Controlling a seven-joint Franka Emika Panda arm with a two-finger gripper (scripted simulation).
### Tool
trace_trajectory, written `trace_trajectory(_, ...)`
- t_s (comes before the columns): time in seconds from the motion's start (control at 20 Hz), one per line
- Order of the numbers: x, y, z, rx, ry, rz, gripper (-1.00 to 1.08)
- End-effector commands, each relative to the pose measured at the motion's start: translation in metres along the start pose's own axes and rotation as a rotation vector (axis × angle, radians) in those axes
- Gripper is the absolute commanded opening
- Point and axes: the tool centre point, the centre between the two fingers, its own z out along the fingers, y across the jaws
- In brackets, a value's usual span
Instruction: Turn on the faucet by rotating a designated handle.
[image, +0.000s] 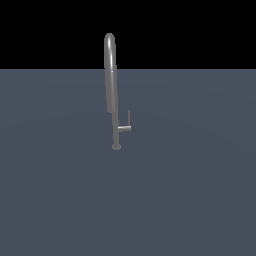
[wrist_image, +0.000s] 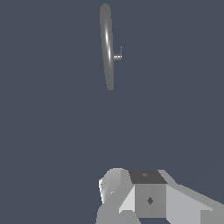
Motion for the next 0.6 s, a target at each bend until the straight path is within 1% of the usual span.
trace_trajectory(0.0,0.0,0.0,0.0,0.0,0.0,0.0,-1.0)
trace_trajectory(0.3,0.005,-0.001,0.001,0.011,-0.012,0.012,-1.0)
trace_trajectory(0.55,0.016,-0.002,0.004,0.037,-0.041,0.039,-1.0)
